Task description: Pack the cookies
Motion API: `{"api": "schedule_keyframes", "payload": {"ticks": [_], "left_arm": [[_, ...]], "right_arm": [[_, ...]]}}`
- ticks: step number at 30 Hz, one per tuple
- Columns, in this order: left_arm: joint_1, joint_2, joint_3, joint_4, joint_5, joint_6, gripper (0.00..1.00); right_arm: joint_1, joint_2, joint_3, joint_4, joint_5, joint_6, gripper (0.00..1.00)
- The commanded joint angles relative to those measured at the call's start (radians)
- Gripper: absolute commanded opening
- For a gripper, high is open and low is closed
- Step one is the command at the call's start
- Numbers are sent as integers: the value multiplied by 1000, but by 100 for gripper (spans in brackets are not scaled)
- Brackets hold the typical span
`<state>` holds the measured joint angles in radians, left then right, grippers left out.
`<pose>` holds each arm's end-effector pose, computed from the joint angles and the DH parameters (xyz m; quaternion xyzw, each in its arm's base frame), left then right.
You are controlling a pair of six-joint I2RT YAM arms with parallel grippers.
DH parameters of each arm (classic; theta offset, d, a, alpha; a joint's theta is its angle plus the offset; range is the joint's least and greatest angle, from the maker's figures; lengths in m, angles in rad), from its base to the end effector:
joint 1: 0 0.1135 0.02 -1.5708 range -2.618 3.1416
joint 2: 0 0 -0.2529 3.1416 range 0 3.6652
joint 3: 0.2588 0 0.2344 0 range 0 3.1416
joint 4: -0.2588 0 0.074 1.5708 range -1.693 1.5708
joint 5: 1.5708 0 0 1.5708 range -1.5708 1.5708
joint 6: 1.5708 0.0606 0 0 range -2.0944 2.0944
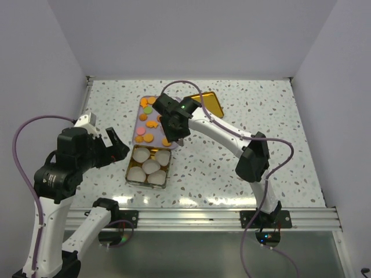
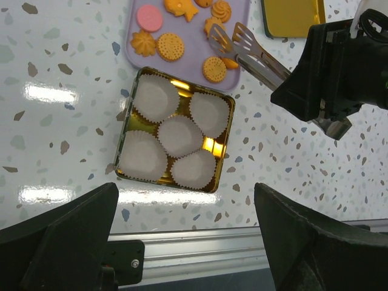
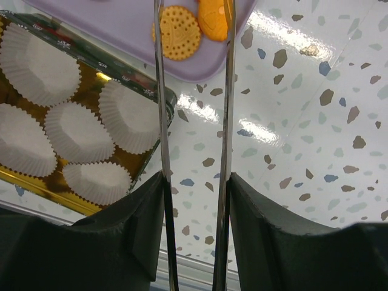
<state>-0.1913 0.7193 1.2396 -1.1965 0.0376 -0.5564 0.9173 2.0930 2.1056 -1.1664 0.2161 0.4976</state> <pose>0.0992 -0.0215 0.3606 -0.1556 0.8880 -0.1737 0.3964 0.2693 0.3303 0.2738 -0.1808 0.9560 0.0535 0.2250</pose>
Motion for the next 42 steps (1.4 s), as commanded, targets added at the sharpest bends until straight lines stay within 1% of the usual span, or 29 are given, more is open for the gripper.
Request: {"api": "schedule_keyframes", "payload": {"ticks": [1, 10, 21, 25, 27, 30, 35, 39, 42], "left_arm": [[-4, -8, 46, -25, -22, 16, 100], [-4, -3, 61, -38, -35, 21, 100], [-4, 2, 61, -41, -74, 29, 100], [-4, 5, 52, -29, -73, 29, 100], [-4, 6, 49, -25, -71, 29, 100], [-4, 11, 44, -18, -70, 29, 100], [-4, 19, 47, -9, -80, 30, 100], [-4, 28, 55, -9, -130, 30, 100], [-4, 35, 64, -15, -163, 27, 100]], "right_arm": [[3, 24, 66, -22, 12, -37, 47], [-12, 104, 154, -56, 14, -67, 48], [-43, 148, 179, -55, -6, -77, 48], [-43, 163, 198, -56, -18, -80, 45], [-44, 168, 203, -56, -27, -80, 39], [-46, 168, 212, -59, -30, -80, 34], [-46, 151, 260, -87, -24, -82, 33], [-47, 110, 327, -124, -23, -74, 34], [-47, 69, 329, -127, -32, -59, 34]]}}
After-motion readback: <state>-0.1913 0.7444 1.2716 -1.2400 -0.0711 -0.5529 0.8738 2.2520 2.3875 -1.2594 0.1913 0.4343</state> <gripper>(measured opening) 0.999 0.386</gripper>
